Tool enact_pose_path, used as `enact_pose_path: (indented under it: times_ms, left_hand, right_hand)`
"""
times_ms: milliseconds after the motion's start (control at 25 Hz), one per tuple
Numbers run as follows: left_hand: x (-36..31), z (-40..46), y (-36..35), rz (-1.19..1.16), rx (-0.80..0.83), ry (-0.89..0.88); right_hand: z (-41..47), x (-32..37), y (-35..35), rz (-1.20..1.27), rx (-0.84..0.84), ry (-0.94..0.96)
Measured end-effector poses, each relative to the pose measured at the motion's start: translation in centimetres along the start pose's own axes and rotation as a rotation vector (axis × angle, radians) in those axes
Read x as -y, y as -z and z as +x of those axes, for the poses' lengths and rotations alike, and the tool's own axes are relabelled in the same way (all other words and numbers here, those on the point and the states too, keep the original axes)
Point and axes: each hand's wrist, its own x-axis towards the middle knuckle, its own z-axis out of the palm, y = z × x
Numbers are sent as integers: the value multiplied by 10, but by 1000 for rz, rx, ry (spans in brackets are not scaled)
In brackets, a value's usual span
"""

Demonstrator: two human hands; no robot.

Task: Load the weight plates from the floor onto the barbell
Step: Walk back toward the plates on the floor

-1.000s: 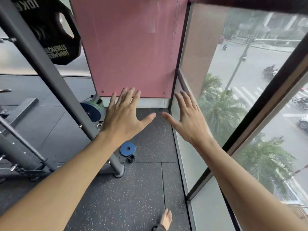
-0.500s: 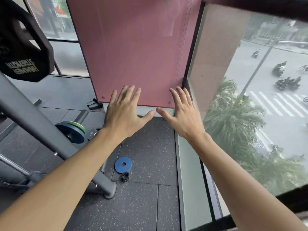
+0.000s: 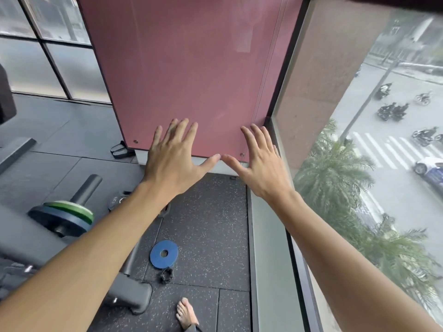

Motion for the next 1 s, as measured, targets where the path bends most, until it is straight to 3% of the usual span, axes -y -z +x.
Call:
enact_pose_path:
  times_ms: [320, 560, 1000]
  left_hand:
    - [83, 146, -55, -15, 21, 64]
    - [133, 213, -82, -8, 28, 109]
    - [228, 325, -161, 68, 73, 374]
  right_hand:
    - [185, -3, -49, 11, 6, 16]
    - [277, 4, -89, 31, 20, 62]
    - [460, -5, -202, 109, 154, 271]
